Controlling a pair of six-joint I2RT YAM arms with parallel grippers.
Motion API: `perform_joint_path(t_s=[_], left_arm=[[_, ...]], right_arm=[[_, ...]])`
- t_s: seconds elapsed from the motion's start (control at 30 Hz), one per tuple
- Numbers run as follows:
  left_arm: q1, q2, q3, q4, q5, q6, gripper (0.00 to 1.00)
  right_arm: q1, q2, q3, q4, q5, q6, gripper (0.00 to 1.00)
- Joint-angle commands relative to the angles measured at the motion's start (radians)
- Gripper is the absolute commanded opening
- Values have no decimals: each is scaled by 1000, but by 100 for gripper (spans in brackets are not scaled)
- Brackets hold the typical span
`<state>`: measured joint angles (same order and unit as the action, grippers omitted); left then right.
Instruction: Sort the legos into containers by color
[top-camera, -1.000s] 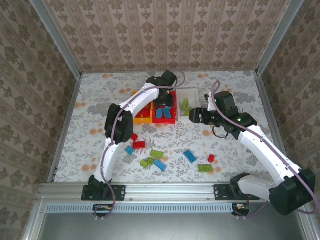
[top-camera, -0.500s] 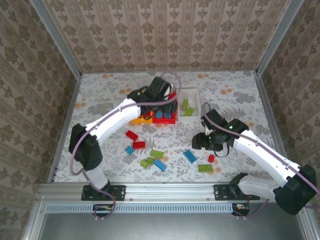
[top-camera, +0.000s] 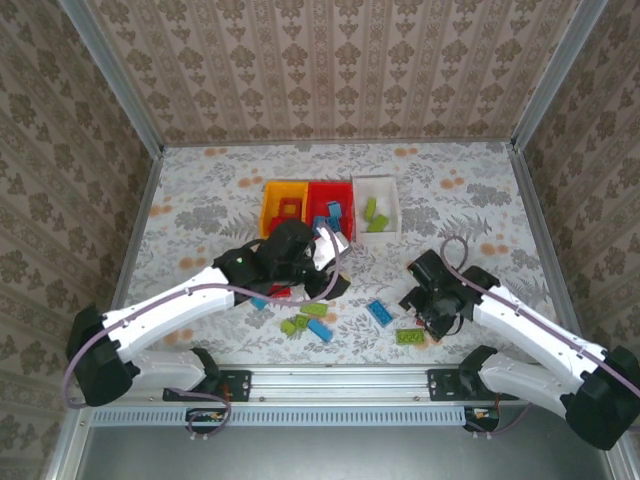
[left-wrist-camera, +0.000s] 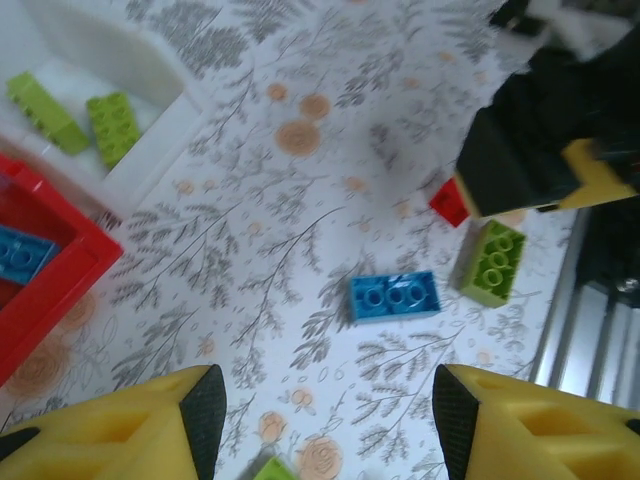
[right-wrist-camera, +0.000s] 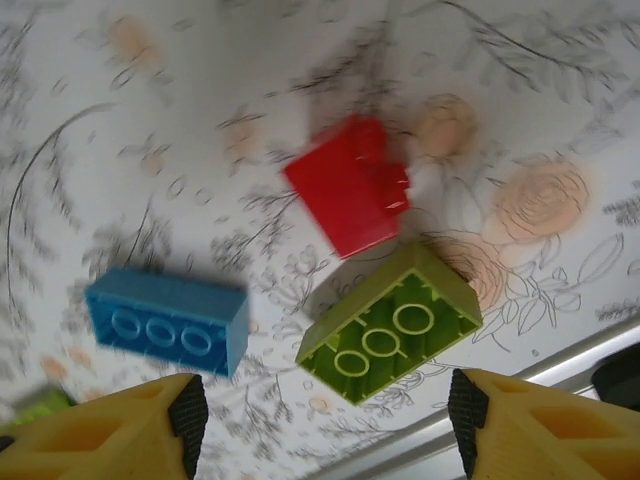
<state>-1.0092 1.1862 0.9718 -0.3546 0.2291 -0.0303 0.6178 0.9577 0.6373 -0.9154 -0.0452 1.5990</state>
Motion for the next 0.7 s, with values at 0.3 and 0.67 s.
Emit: perform_joint_path(t_s=[0.3,0.67], left_arm=[[-27,-89,-53,71,100,56,61],[-27,-54,-38,85,130,60,62]], right_arm=[[63,5,-134,134,6,459,72],[106,40,-187,230,-11,521,71]])
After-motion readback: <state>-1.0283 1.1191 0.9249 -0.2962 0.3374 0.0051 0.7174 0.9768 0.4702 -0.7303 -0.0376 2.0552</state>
